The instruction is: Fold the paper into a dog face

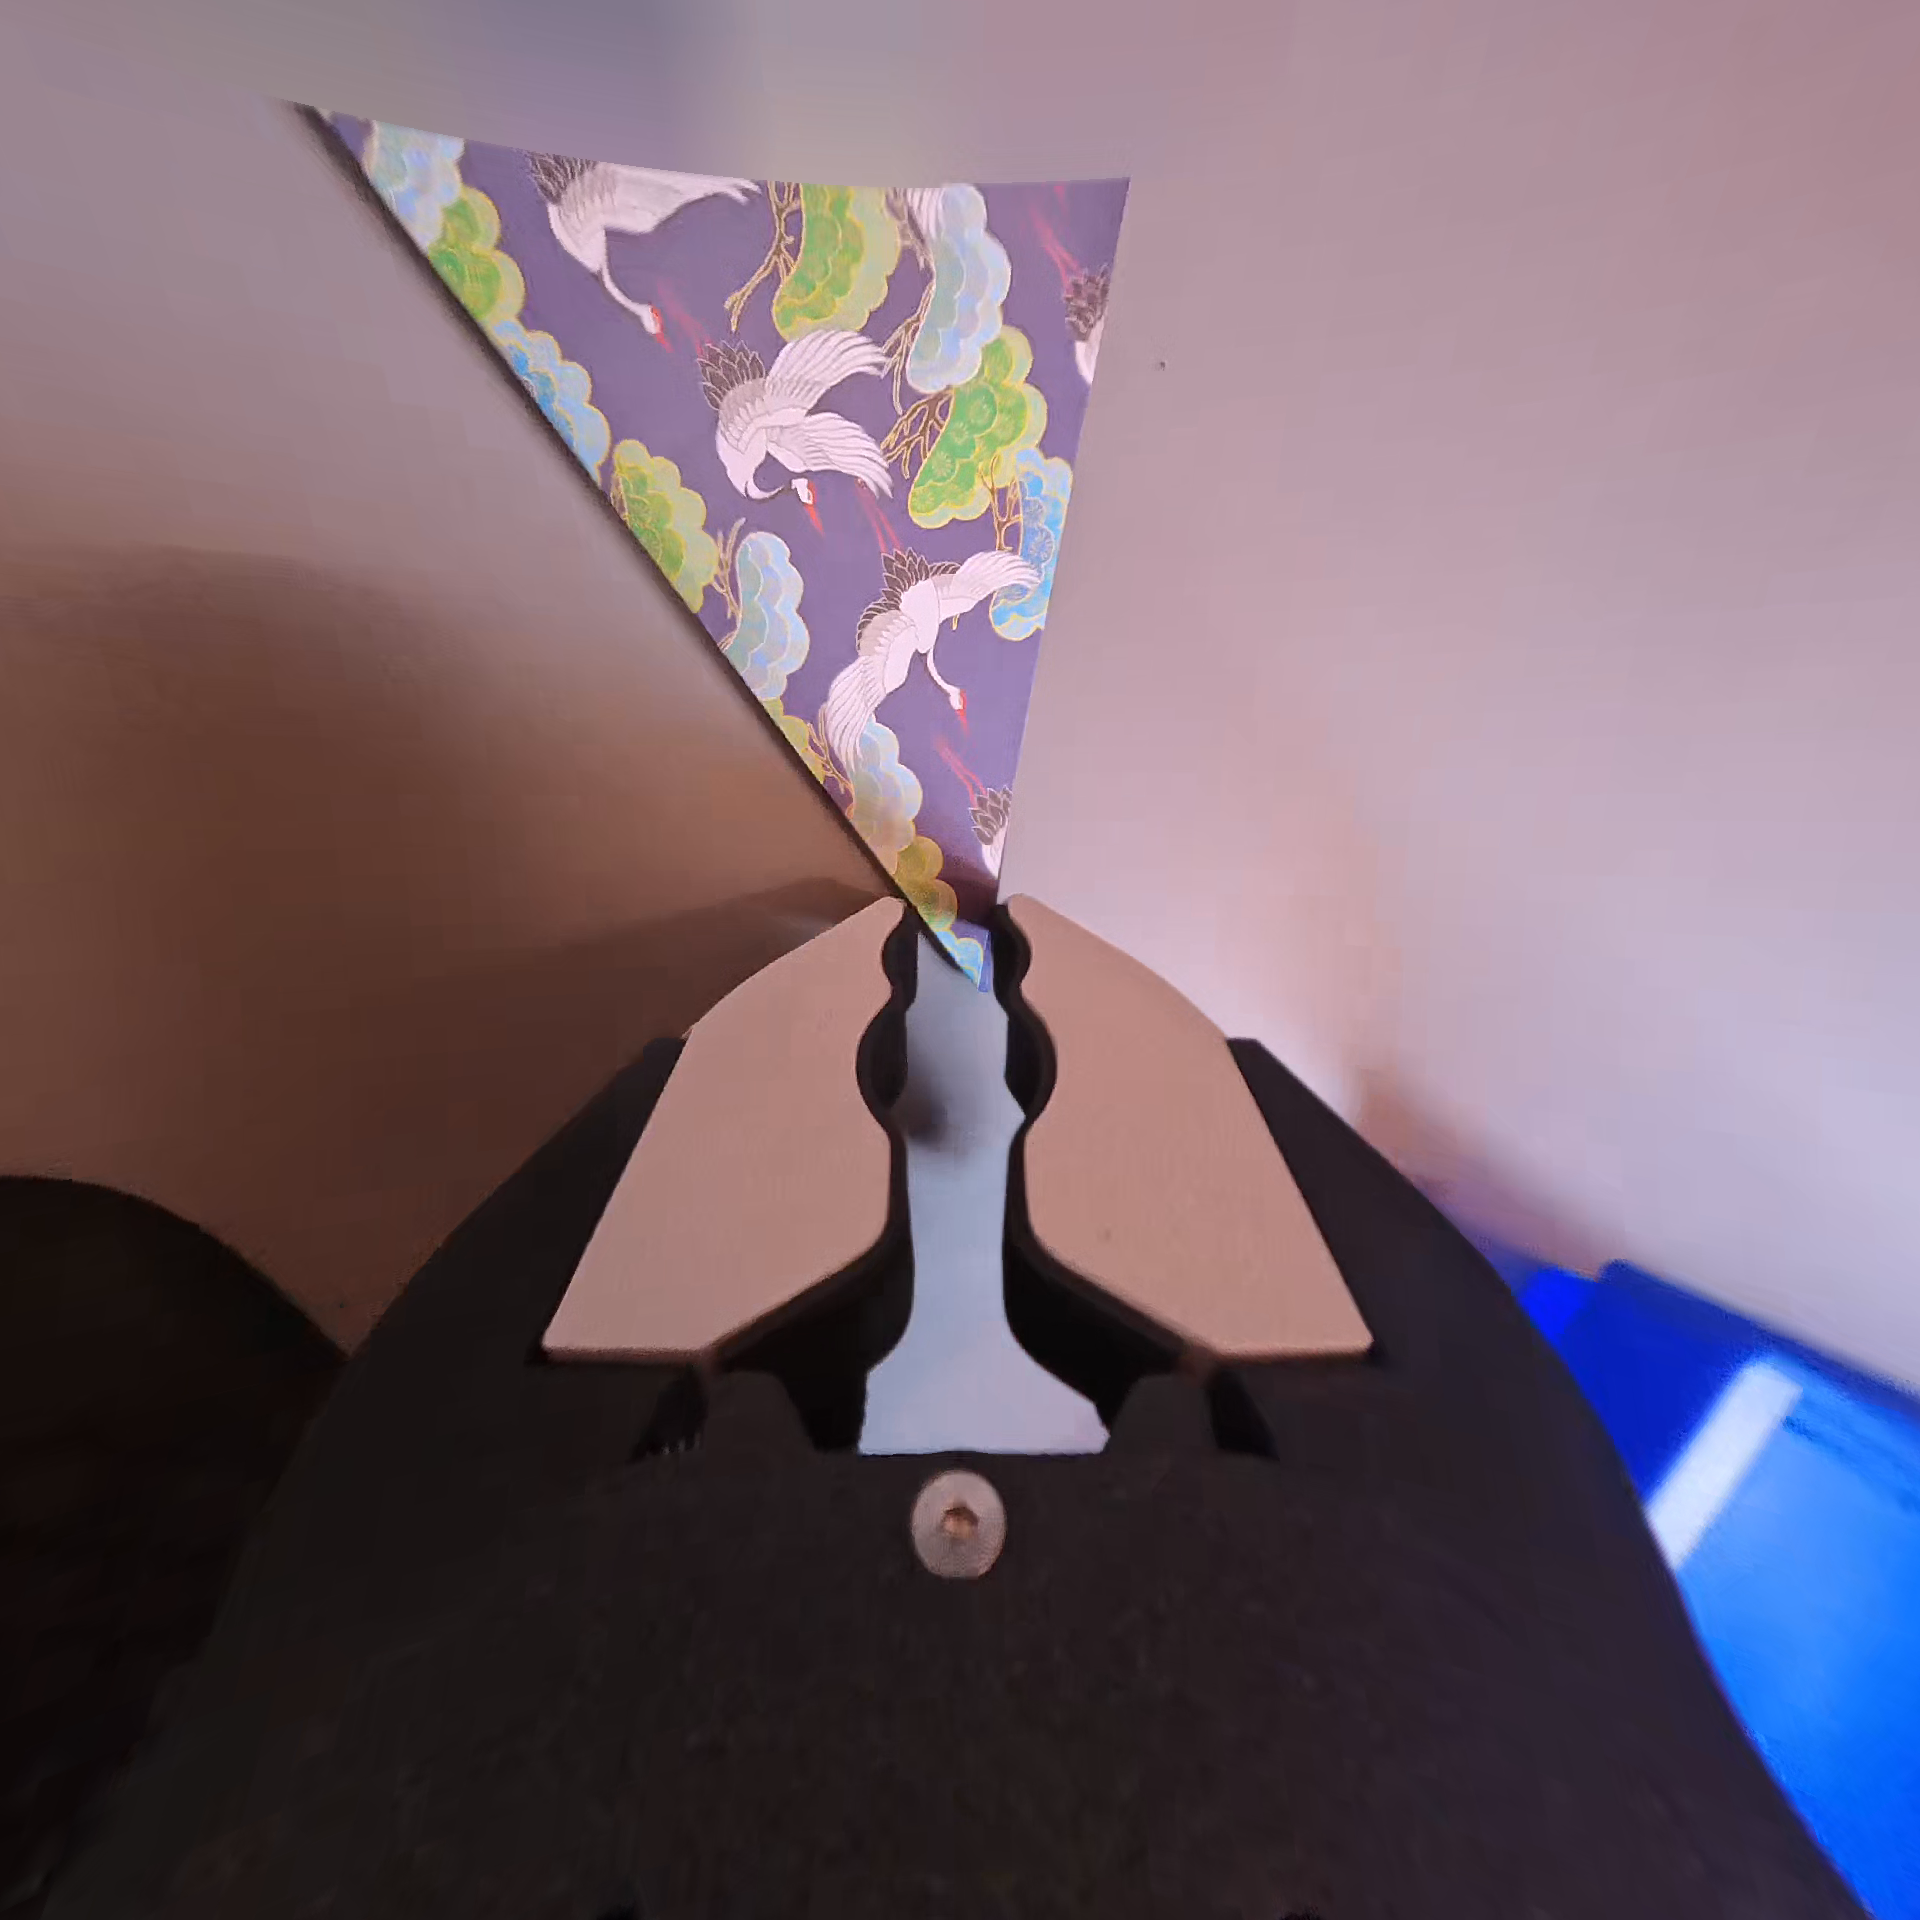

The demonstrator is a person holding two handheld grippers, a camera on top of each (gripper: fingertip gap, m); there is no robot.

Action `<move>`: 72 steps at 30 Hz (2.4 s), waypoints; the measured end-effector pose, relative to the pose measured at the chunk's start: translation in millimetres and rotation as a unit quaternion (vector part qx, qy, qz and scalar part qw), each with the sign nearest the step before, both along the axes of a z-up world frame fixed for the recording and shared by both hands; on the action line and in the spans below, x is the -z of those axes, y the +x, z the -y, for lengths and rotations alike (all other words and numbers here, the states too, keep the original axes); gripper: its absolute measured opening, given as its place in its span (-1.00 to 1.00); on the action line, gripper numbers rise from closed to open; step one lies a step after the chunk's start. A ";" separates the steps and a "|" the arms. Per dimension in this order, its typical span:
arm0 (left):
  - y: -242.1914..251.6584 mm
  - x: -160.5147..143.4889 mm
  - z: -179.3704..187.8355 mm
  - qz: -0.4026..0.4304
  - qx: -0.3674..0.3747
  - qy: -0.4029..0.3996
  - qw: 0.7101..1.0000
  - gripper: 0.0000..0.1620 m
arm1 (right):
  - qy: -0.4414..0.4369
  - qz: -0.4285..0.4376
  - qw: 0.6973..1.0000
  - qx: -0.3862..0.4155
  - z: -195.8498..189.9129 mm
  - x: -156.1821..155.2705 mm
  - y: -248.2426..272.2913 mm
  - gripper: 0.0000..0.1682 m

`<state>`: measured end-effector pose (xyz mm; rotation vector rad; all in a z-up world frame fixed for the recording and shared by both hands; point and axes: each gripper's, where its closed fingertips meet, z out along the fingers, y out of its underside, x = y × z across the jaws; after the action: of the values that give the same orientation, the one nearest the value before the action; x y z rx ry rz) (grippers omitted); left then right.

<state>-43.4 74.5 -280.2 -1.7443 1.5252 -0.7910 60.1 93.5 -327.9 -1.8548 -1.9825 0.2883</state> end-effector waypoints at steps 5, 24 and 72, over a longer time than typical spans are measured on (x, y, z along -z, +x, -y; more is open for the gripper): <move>-16.0 45.4 -29.0 -0.125 -0.013 0.042 0.991 -1.00 | 0.080 -0.020 0.995 0.054 -44.3 -17.1 -8.7 -0.80; 28.2 45.5 81.8 -0.100 0.107 -0.004 0.989 -1.00 | -0.087 -0.007 0.988 0.128 -1.1 3.5 -53.1 -0.30; 6.2 48.1 54.4 -0.145 0.112 0.068 0.981 -1.00 | 0.018 -0.016 1.000 -0.012 17.4 -3.5 -41.6 -0.60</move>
<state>-37.2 20.1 -328.3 -1.6589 1.9488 -0.5382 18.5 76.2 -324.3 -1.7948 -1.9774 0.2856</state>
